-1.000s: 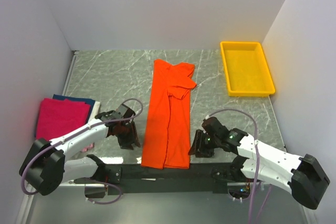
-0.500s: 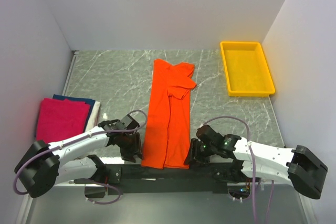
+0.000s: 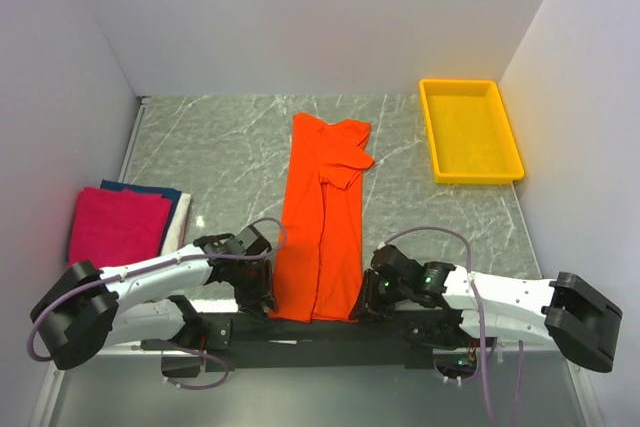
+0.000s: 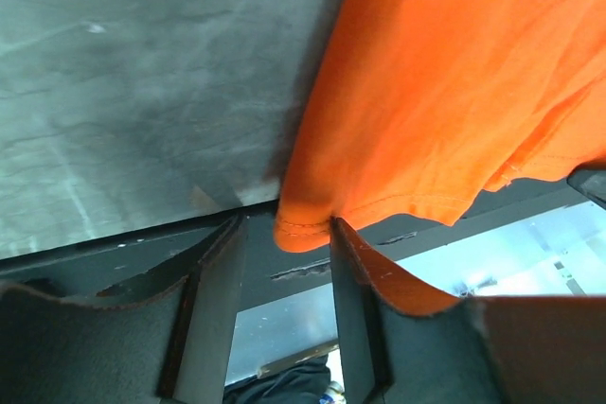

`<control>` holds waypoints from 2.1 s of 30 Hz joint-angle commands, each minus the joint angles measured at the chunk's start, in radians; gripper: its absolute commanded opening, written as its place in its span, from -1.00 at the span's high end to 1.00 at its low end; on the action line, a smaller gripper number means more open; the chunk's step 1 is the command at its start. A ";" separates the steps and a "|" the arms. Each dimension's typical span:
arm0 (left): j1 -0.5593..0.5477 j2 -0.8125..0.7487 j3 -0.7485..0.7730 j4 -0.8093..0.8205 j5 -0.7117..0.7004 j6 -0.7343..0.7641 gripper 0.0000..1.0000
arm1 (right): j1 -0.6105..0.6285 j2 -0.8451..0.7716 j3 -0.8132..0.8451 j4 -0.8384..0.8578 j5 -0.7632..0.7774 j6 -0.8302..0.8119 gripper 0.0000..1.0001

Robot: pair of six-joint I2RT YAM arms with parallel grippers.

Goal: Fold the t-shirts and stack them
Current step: Fold the tshirt

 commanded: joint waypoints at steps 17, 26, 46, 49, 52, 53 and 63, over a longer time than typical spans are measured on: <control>-0.227 0.050 0.127 0.035 -0.035 -0.053 0.99 | 0.093 -0.151 0.047 -0.196 0.075 0.008 1.00; -0.240 0.062 0.308 -0.064 -0.142 0.000 0.99 | 0.081 -0.198 0.257 -0.467 0.268 -0.098 1.00; 0.105 0.435 0.687 0.089 -0.253 0.164 0.99 | -0.287 0.302 0.625 -0.219 0.426 -0.452 1.00; 0.132 0.493 0.730 0.093 -0.262 0.174 0.99 | -0.320 0.373 0.666 -0.190 0.442 -0.474 1.00; 0.159 0.547 0.782 0.096 -0.285 0.174 0.99 | -0.352 0.440 0.711 -0.167 0.433 -0.497 1.00; 0.177 0.559 0.810 0.095 -0.287 0.171 0.99 | -0.364 0.454 0.728 -0.153 0.428 -0.504 1.00; 0.263 0.699 0.943 0.115 -0.277 0.158 0.99 | -0.485 0.621 0.832 -0.103 0.351 -0.555 1.00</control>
